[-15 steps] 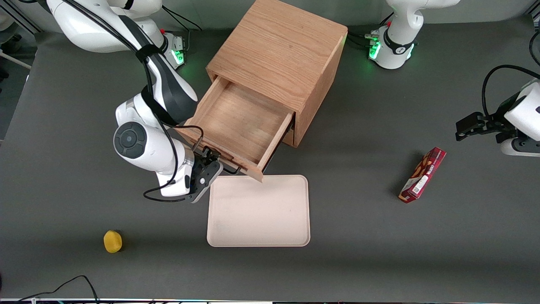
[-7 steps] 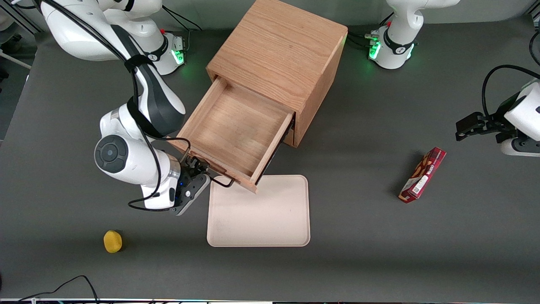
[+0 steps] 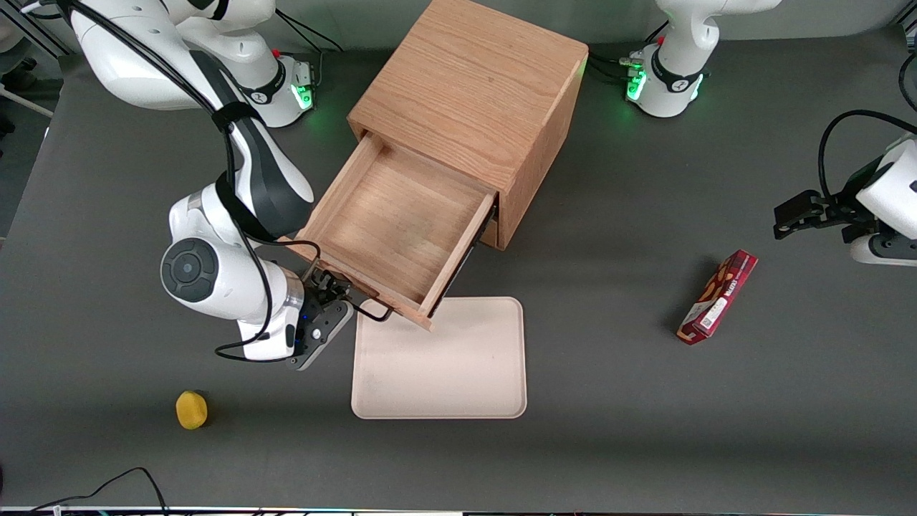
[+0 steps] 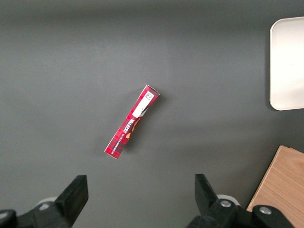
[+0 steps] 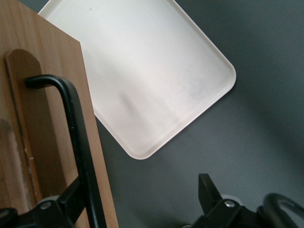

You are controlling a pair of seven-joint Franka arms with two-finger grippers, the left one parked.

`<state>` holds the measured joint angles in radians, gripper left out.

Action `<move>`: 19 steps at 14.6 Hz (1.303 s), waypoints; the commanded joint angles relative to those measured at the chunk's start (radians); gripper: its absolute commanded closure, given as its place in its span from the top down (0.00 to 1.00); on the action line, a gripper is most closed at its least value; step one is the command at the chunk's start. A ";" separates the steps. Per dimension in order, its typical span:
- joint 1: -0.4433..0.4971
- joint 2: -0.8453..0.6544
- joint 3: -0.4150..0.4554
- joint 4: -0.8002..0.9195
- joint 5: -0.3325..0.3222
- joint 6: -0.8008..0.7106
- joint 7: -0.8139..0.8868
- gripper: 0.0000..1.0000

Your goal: Open upper drawer

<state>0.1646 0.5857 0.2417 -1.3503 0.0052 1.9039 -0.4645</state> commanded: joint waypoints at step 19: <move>-0.054 -0.286 -0.004 0.110 0.002 -0.513 -0.016 1.00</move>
<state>0.1496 0.4126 0.2373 -1.1223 0.0050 1.3987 -0.4663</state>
